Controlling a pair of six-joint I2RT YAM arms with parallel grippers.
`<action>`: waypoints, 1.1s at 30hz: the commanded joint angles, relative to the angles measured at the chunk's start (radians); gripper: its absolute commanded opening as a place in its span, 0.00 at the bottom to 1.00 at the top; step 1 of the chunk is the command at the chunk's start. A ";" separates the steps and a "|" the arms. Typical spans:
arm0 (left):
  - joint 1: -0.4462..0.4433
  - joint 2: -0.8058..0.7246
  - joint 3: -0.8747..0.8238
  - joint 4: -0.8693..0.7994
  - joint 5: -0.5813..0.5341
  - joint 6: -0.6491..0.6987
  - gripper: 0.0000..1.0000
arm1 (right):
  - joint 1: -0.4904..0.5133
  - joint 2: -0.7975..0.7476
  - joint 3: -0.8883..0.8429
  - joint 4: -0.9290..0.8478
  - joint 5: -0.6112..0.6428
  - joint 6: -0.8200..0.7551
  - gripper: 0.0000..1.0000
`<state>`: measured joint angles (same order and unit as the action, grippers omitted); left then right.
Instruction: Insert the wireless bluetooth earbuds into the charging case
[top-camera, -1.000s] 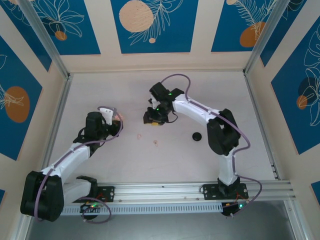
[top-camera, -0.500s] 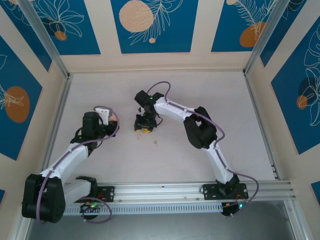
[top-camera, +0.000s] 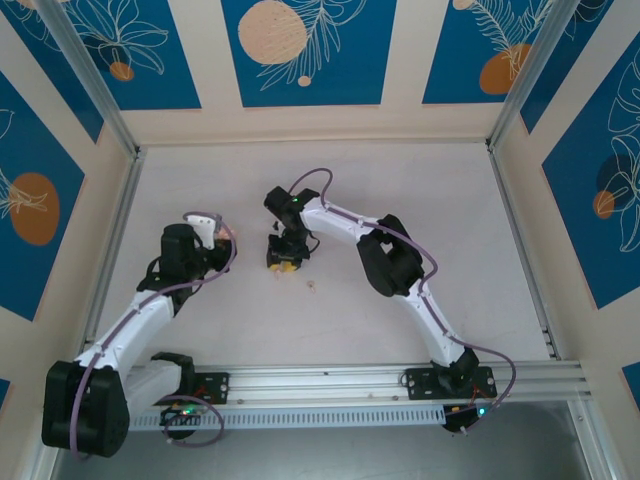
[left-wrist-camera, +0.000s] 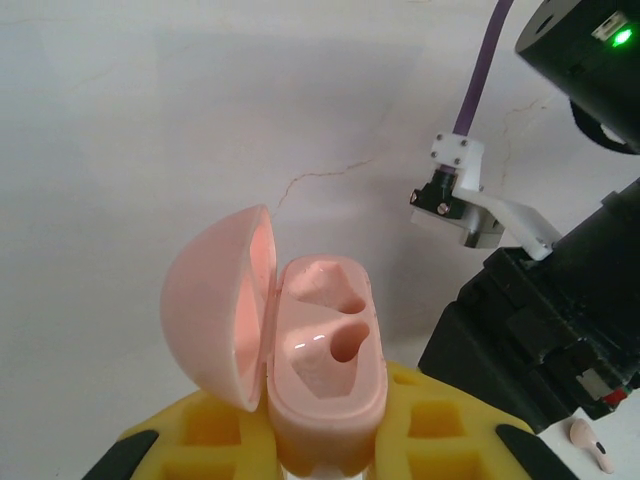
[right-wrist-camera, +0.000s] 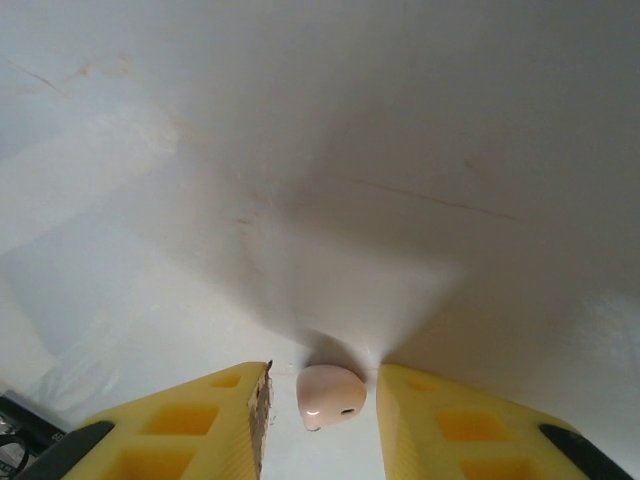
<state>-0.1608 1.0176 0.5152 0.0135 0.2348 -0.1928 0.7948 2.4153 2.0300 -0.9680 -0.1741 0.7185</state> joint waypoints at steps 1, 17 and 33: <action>0.014 -0.023 0.024 -0.008 0.007 0.007 0.17 | 0.022 0.038 0.036 -0.069 -0.016 0.009 0.34; 0.014 -0.036 0.015 -0.005 0.014 0.010 0.17 | 0.045 0.070 0.040 -0.104 0.037 0.019 0.26; 0.013 -0.019 0.021 -0.012 0.033 0.021 0.17 | -0.001 -0.086 -0.107 -0.074 0.125 -0.009 0.18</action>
<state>-0.1608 1.0016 0.5152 0.0128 0.2386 -0.1818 0.8089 2.3840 1.9900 -1.0042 -0.0963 0.7212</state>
